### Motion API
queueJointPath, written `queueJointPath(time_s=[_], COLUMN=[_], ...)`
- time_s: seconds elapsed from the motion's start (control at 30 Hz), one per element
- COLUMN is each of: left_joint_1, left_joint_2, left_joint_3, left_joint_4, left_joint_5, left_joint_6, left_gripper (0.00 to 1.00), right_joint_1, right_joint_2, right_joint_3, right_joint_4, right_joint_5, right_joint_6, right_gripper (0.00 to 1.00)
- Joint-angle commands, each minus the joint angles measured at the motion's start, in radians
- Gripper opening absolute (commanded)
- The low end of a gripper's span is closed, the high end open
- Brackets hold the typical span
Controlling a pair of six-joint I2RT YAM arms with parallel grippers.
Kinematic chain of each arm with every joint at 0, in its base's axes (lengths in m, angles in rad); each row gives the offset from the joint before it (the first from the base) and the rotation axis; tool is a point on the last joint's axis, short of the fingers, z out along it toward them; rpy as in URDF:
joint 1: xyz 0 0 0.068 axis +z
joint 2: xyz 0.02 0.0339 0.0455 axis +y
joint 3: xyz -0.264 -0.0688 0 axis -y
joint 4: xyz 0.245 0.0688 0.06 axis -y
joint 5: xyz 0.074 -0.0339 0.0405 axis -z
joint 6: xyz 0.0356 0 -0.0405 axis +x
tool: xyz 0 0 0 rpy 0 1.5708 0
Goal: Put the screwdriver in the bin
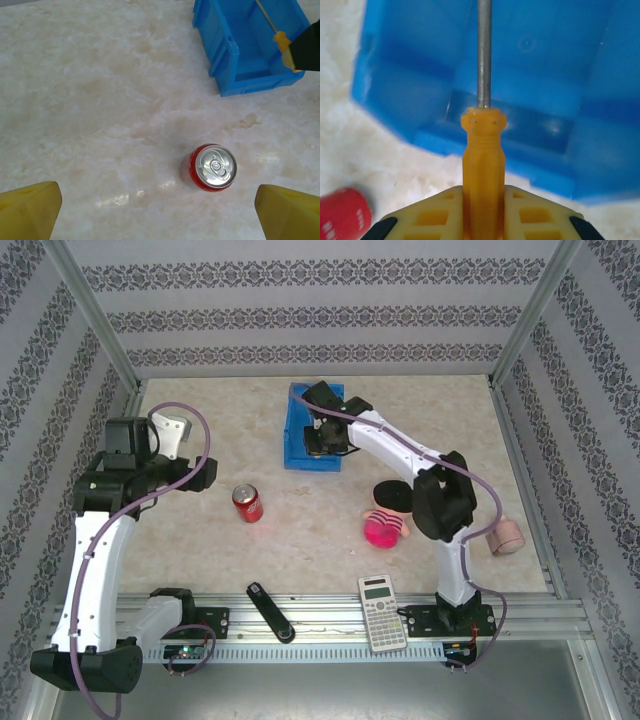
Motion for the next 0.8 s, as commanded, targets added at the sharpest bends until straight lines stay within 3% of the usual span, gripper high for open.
queueJointPath(time_s=[0.0,0.43,0.77], left_joint_1=[-0.002,-0.003,-0.003], left_joint_2=[-0.008,-0.022,-0.027], left_joint_3=[0.001,0.002,-0.005], left_joint_4=[-0.046,-0.058,-0.058], left_joint_5=[0.009,0.001,0.002], left_joint_6=[-0.009,-0.003,0.016], left_gripper=[0.99,0.99,0.99], right_joint_1=[-0.015,-0.027,-0.028], right_joint_2=[0.062,0.287,0.374], right_joint_3=[0.083,0.328,0.386], right_joint_4=[-0.035,-0.061,-0.047], right_joint_5=[-0.014,-0.02,-0.002], right_joint_6=[-0.022,0.013,0.04], right_gripper=[0.19,0.19,0.2])
